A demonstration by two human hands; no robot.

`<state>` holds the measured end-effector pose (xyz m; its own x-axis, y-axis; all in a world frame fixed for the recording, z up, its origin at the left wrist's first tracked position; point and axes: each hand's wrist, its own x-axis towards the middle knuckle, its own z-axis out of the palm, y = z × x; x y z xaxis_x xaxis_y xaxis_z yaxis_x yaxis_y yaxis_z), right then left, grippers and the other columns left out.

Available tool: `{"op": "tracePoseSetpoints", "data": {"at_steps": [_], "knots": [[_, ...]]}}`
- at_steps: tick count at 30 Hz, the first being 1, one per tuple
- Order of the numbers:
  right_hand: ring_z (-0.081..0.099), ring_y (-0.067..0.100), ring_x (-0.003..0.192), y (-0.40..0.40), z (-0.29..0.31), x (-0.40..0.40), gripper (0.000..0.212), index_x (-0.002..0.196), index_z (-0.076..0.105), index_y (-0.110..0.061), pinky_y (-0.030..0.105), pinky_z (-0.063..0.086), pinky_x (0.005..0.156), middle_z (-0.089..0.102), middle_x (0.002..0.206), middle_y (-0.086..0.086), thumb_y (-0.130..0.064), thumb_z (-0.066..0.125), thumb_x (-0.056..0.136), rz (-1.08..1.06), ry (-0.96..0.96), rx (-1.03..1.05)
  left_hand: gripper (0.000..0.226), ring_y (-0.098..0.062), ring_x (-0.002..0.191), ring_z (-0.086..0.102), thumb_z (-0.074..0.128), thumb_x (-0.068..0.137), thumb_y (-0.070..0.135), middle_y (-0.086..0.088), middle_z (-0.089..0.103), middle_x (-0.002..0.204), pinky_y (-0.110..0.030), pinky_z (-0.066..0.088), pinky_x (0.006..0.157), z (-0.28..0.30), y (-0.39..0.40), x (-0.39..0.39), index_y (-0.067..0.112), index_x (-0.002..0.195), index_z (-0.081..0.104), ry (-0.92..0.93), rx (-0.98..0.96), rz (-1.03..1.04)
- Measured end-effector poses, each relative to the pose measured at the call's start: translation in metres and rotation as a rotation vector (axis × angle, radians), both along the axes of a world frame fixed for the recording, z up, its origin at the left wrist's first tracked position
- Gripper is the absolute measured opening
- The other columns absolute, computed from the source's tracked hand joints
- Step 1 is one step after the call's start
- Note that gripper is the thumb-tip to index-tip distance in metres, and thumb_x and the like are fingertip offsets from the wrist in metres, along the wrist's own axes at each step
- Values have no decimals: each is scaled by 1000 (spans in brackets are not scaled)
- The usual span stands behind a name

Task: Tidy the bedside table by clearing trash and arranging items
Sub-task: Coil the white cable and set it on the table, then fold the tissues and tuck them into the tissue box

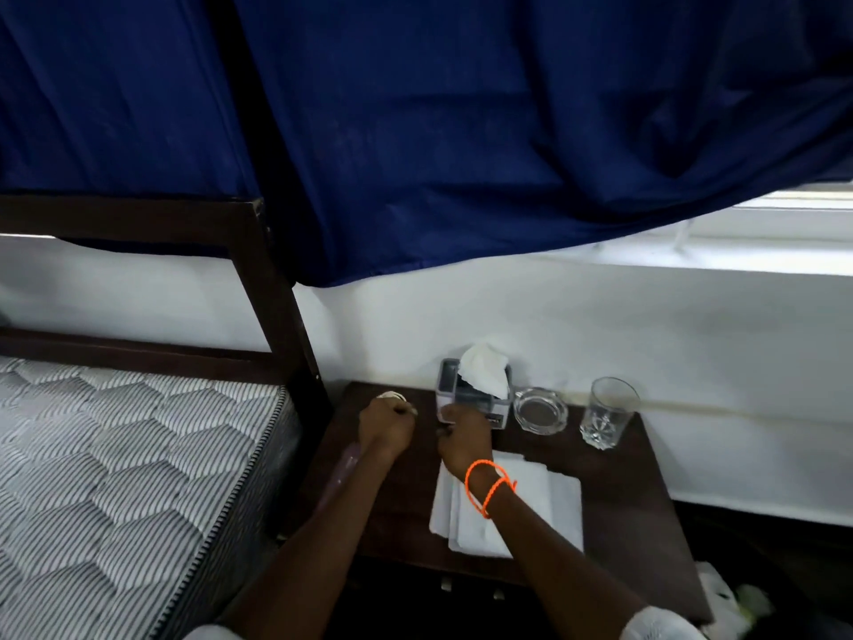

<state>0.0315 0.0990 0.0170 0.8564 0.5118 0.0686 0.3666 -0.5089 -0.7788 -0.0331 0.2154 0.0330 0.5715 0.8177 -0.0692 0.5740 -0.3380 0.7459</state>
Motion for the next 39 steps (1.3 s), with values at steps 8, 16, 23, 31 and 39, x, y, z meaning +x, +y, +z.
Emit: {"op": "tracePoseSetpoints", "data": {"at_steps": [8, 16, 23, 31, 39], "knots": [[68, 33, 104, -110, -1, 15, 30, 105, 74, -1, 33, 50, 93, 74, 107, 17, 2, 69, 76, -137, 20, -41, 19, -20, 100, 73, 67, 86, 15, -1, 80, 103, -25, 53, 87, -6, -86, 5, 22, 90, 84, 20, -53, -130], [66, 27, 110, -189, -37, 29, 38, 115, 71, -9, 30, 50, 95, 70, 118, 12, -15, 73, 78, -247, 159, -208, 23, -28, 116, 66, 64, 88, 21, -3, 74, 120, -32, 53, 96, -37, -127, -7, 21, 106, 80, 144, -12, -156], [55, 33, 117, -199, -56, 22, 51, 129, 61, -11, 32, 46, 97, 54, 127, 15, -21, 71, 80, -188, 148, -334, 39, -26, 124, 60, 68, 88, 29, -6, 66, 131, -34, 51, 98, -53, -135, -5, 19, 125, 69, 263, 70, -191], [55, 29, 115, -188, -69, 14, 50, 125, 63, -17, 31, 48, 95, 56, 127, 7, -15, 74, 76, -31, 60, -305, 74, -34, 135, 43, 79, 80, 29, -16, 48, 142, -37, 40, 108, -63, -139, -2, 7, 142, 43, 361, 80, -161], [65, 30, 99, -181, -71, 19, 49, 118, 68, -13, 30, 51, 87, 64, 116, 11, -6, 74, 70, -111, 93, -192, 84, -39, 129, 54, 89, 70, 20, -23, 53, 140, -40, 46, 106, -59, -129, -3, 1, 140, 46, 118, -154, 3]]}}
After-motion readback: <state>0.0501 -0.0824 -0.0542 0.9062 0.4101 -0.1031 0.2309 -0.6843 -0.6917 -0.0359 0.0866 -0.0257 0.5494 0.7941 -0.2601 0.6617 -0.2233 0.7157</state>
